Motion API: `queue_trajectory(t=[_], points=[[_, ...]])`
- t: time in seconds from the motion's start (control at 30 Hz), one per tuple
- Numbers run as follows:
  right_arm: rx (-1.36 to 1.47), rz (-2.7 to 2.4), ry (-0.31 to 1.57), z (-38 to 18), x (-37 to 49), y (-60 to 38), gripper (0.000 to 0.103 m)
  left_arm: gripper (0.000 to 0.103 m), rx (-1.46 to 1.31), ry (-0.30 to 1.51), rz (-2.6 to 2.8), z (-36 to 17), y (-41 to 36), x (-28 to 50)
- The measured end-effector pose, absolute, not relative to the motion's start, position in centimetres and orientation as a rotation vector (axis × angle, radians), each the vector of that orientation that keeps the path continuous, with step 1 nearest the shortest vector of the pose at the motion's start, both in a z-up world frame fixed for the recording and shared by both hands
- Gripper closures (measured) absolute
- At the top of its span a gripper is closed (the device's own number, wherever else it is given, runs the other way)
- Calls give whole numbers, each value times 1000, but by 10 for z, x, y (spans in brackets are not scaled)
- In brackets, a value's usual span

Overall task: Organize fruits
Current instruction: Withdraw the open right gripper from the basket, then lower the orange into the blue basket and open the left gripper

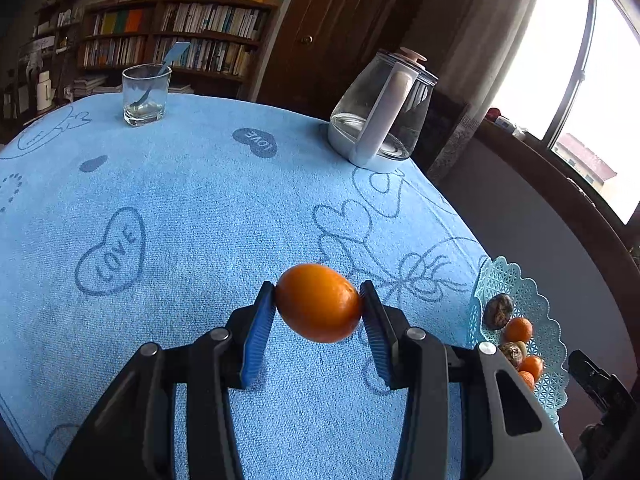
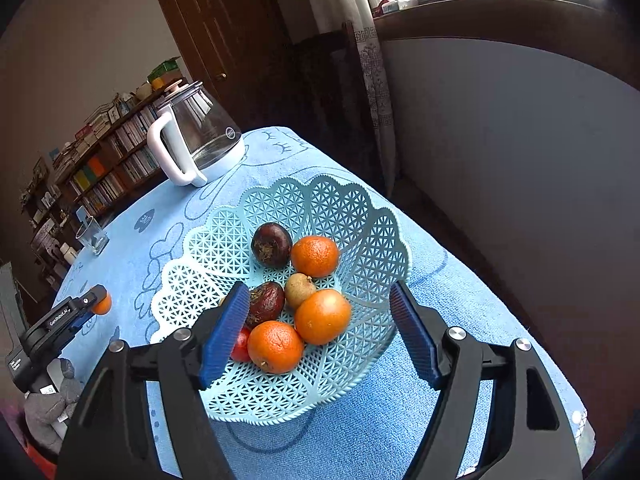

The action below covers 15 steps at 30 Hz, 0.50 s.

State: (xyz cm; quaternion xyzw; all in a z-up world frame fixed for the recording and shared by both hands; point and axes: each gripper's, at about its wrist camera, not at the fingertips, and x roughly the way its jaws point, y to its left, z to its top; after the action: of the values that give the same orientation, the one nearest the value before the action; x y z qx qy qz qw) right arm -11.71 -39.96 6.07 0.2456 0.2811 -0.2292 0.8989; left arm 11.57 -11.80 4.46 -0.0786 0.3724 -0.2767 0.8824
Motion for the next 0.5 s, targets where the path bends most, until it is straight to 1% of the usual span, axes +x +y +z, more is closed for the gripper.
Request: queue_trajectory(t=[0.03, 0.27, 0.5], points=[[512, -478, 568, 62, -121, -401, 13, 59, -167, 780, -579, 45, -118, 115], [528, -444, 551, 60, -133, -410, 13, 59, -164, 781, -594, 55, -125, 96], [555, -407, 505, 62, -138, -416, 13, 59, -88, 762, -658, 69, -168, 69]])
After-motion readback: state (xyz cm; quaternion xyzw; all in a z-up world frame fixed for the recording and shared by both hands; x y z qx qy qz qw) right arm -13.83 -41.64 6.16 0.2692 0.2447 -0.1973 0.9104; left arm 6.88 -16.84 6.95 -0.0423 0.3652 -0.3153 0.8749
